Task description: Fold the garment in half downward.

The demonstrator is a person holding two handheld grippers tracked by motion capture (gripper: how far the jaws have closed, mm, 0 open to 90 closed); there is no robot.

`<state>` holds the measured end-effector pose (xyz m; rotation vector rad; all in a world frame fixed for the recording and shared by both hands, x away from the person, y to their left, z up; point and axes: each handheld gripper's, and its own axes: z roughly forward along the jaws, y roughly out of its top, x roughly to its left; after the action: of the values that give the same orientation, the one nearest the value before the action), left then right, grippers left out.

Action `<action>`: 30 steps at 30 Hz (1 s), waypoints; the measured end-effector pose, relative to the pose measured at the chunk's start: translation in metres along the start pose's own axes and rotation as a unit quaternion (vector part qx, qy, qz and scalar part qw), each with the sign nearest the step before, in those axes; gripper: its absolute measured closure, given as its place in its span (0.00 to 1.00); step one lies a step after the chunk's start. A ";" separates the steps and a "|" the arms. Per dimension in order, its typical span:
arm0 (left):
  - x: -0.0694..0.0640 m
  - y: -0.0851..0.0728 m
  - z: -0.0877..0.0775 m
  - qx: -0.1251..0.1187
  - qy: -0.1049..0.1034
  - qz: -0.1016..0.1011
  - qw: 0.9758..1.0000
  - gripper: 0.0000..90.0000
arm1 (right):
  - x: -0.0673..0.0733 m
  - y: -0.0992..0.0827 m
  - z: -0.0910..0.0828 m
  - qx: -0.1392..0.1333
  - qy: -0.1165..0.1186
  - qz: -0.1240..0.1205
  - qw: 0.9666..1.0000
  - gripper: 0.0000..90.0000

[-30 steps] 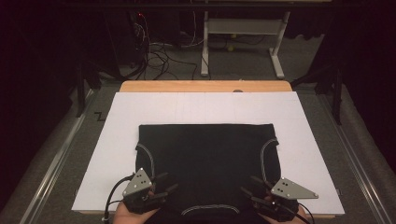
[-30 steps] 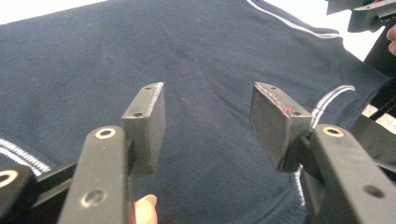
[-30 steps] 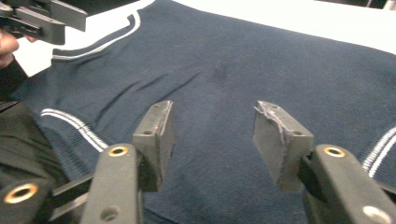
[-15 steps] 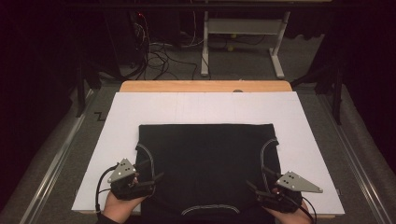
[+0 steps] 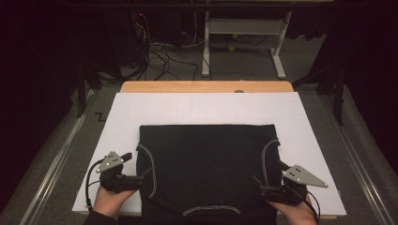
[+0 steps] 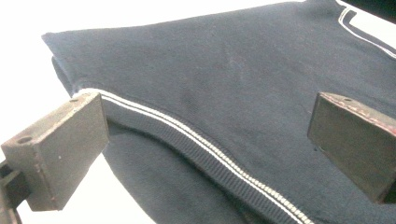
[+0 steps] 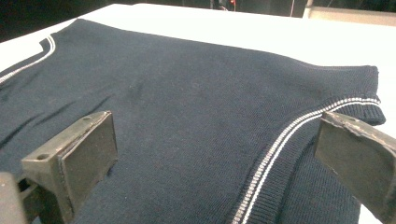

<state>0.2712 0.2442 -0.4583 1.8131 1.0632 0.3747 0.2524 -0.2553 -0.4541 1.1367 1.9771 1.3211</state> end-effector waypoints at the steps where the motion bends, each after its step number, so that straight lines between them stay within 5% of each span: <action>1: 0.002 0.000 0.000 -0.001 0.002 -0.001 1.000 0.00 | 0.000 0.000 0.001 0.000 0.001 -0.001 1.000 0.00; 8: 0.016 -0.003 -0.003 0.006 0.011 -0.014 1.000 0.00 | 0.011 0.011 0.009 -0.012 0.017 -0.003 1.000 0.00; 30: 0.043 -0.004 -0.008 -0.008 0.034 -0.041 0.999 0.00 | 0.101 0.033 0.078 0.005 0.109 -0.070 0.992 0.00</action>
<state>0.2884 0.2841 -0.4660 1.7482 1.1749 0.3973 0.2708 -0.1251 -0.4512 0.8703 2.1770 1.4138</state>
